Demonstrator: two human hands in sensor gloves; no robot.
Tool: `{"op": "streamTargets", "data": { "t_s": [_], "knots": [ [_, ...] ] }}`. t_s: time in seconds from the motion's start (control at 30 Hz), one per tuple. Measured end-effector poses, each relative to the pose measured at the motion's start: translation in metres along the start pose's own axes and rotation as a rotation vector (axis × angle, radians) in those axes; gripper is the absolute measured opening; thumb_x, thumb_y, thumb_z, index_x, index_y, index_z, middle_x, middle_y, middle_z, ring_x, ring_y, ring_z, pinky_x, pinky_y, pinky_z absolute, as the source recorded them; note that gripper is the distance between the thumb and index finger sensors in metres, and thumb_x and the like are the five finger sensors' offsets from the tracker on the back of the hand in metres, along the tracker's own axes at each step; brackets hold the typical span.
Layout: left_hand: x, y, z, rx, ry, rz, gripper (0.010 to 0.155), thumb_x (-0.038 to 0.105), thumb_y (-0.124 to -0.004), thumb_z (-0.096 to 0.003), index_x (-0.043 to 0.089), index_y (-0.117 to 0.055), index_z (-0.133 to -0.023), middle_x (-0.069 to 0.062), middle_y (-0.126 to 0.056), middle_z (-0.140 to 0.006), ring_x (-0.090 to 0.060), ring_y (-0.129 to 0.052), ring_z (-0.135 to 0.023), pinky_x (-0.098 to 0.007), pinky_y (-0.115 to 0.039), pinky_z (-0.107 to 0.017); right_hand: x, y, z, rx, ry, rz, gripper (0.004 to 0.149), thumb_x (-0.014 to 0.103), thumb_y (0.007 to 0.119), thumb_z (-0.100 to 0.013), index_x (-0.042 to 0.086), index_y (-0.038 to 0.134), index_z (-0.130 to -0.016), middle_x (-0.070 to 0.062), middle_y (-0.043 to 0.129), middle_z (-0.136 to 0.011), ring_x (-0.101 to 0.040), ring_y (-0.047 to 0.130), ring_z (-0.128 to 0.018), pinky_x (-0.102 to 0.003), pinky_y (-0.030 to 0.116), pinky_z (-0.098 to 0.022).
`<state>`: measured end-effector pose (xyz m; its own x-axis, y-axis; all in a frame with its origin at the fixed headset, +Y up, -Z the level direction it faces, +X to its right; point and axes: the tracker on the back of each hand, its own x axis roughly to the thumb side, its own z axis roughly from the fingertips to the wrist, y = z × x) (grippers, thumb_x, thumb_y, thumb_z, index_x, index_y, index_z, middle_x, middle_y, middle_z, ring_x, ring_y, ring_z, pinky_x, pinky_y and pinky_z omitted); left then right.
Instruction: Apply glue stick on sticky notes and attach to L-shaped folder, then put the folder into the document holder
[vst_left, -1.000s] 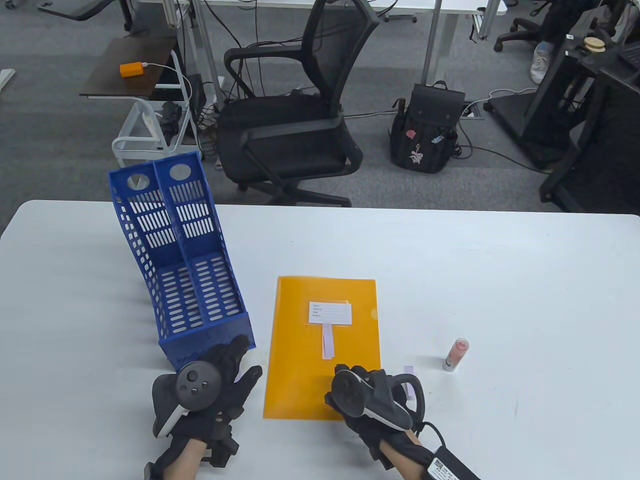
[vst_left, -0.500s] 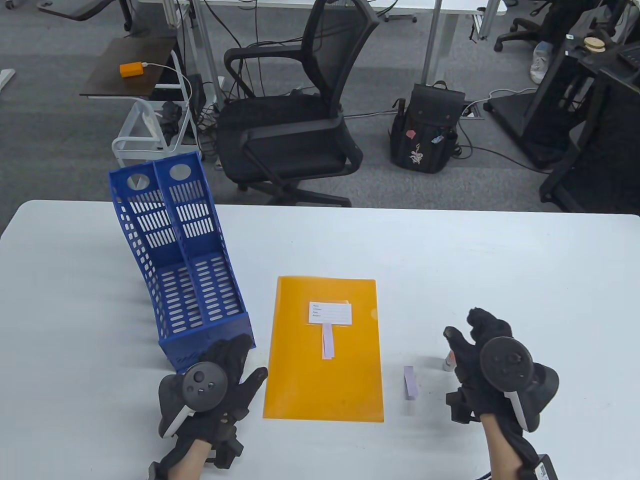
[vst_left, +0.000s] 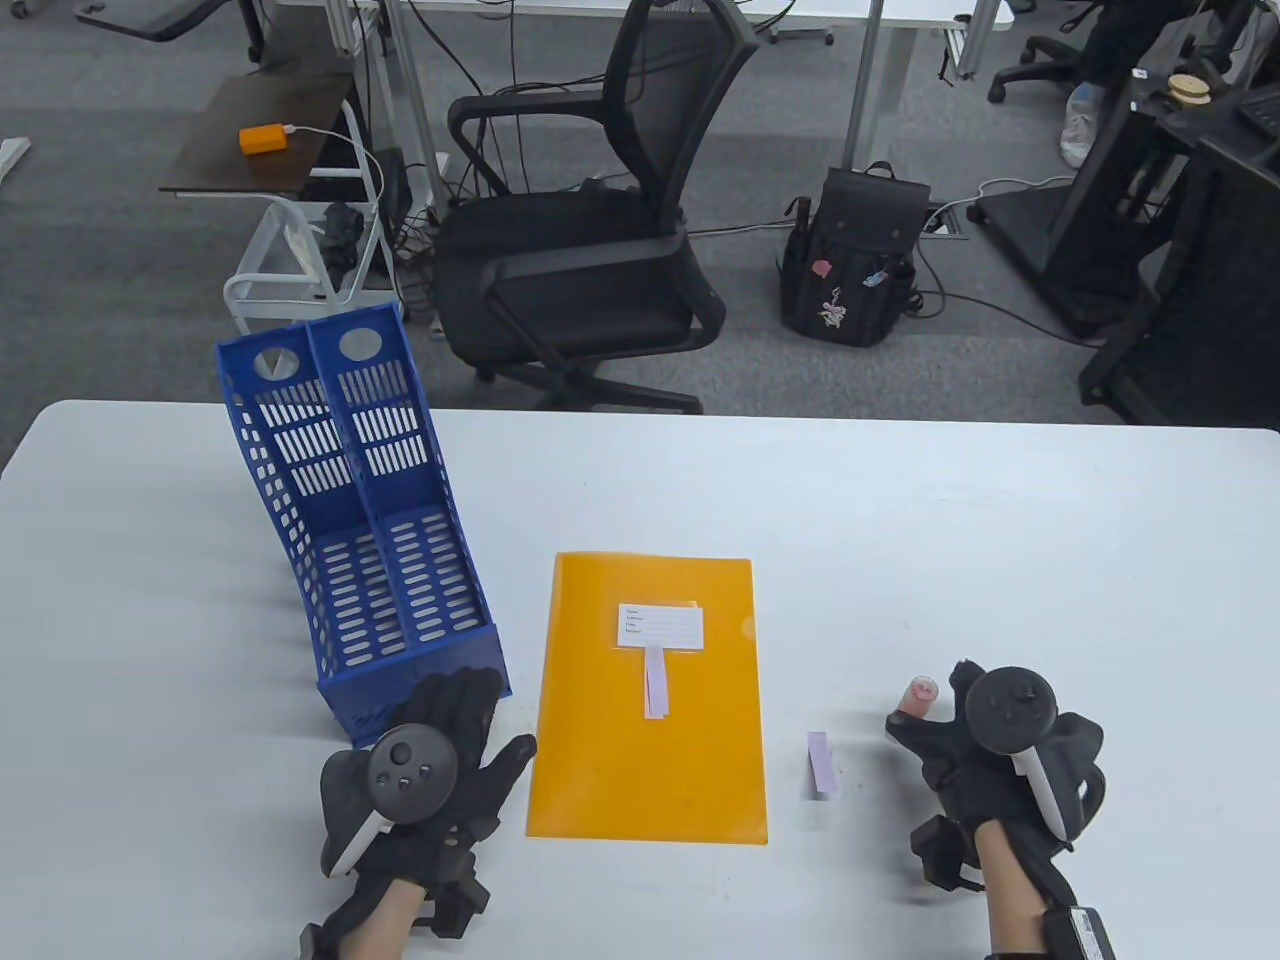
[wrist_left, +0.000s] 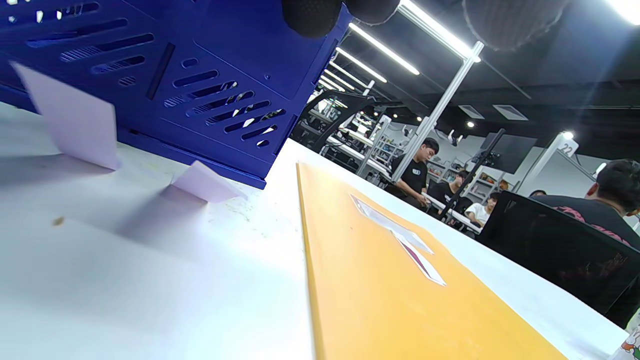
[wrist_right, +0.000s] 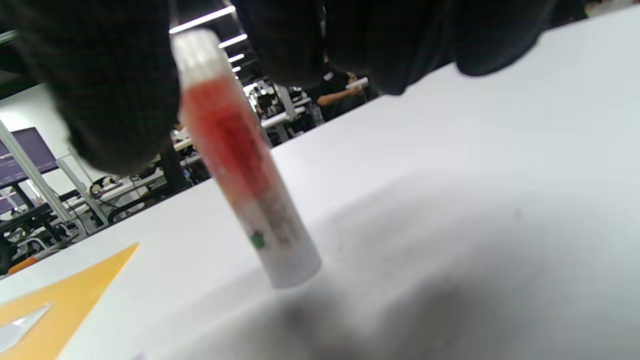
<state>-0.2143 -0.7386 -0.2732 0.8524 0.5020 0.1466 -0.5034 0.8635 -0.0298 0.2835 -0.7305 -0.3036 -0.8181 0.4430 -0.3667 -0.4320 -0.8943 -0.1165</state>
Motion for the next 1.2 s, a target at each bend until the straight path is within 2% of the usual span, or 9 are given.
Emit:
{"op": "streamTargets", "data": {
  "t_s": [0.2, 0.5, 0.63, 0.77, 0.97, 1.1, 1.2],
  "knots": [
    [0.000, 0.000, 0.000, -0.009, 0.007, 0.000, 0.075, 0.061, -0.066, -0.0490, 0.024, -0.042, -0.110, -0.010, -0.043, -0.119, -0.035, -0.026, -0.109, -0.064, -0.023, -0.076, -0.008, 0.017, -0.008, 0.044, 0.062, -0.179, 0.082, 0.048, 0.096, -0.035, 0.002, 0.069, -0.097, -0.032, 0.051, -0.105, -0.050, 0.065, -0.088, -0.068, 0.060, -0.059],
    [0.000, -0.001, -0.001, -0.023, 0.002, 0.002, 0.077, 0.063, -0.066, -0.0482, 0.024, -0.042, -0.110, -0.010, -0.043, -0.119, -0.035, -0.026, -0.109, -0.064, -0.022, -0.075, -0.007, 0.027, -0.011, 0.021, 0.040, -0.172, 0.066, 0.046, 0.090, -0.039, 0.009, 0.079, -0.093, -0.031, 0.058, -0.103, -0.050, 0.070, -0.085, -0.067, 0.062, -0.058],
    [0.000, -0.001, -0.001, -0.027, -0.002, 0.005, 0.076, 0.063, -0.064, -0.0482, 0.025, -0.042, -0.110, -0.010, -0.043, -0.119, -0.035, -0.026, -0.109, -0.064, -0.022, -0.075, 0.000, 0.026, -0.009, -0.022, 0.010, -0.145, 0.064, 0.045, 0.089, -0.040, 0.010, 0.080, -0.093, -0.032, 0.064, -0.102, -0.056, 0.074, -0.082, -0.068, 0.065, -0.056],
    [0.001, -0.001, -0.002, -0.042, -0.011, 0.020, 0.080, 0.065, -0.063, -0.0480, 0.023, -0.036, -0.111, -0.010, -0.043, -0.119, -0.035, -0.028, -0.109, -0.063, -0.026, -0.076, 0.017, 0.019, 0.001, -0.046, -0.079, -0.161, 0.063, 0.046, 0.087, -0.041, 0.010, 0.079, -0.092, -0.034, 0.071, -0.098, -0.057, 0.078, -0.079, -0.066, 0.068, -0.055],
    [0.008, -0.008, -0.003, -0.083, -0.060, 0.027, 0.085, 0.068, -0.063, -0.0462, 0.023, -0.033, -0.111, -0.011, -0.040, -0.119, -0.036, -0.025, -0.109, -0.063, -0.024, -0.076, 0.068, 0.016, 0.032, -0.081, -0.280, -0.122, 0.063, 0.048, 0.084, -0.043, 0.006, 0.078, -0.090, -0.028, 0.089, -0.085, -0.052, 0.091, -0.069, -0.063, 0.076, -0.048],
    [0.023, -0.017, -0.002, -0.114, -0.141, 0.005, 0.088, 0.072, -0.063, -0.0444, 0.024, -0.032, -0.112, -0.010, -0.037, -0.120, -0.035, -0.022, -0.109, -0.063, -0.021, -0.076, 0.109, 0.028, 0.059, -0.043, -0.456, -0.087, 0.063, 0.046, 0.083, -0.044, 0.004, 0.076, -0.090, -0.026, 0.093, -0.080, -0.049, 0.092, -0.068, -0.061, 0.076, -0.049],
    [0.033, -0.023, -0.001, -0.129, -0.186, 0.015, 0.088, 0.072, -0.063, -0.0445, 0.025, -0.033, -0.112, -0.009, -0.039, -0.120, -0.035, -0.023, -0.109, -0.063, -0.022, -0.076, 0.134, 0.042, 0.081, 0.003, -0.575, -0.010, 0.062, 0.047, 0.079, -0.045, 0.008, 0.072, -0.092, -0.022, 0.090, -0.079, -0.048, 0.090, -0.071, -0.062, 0.073, -0.052]
  ]
}}
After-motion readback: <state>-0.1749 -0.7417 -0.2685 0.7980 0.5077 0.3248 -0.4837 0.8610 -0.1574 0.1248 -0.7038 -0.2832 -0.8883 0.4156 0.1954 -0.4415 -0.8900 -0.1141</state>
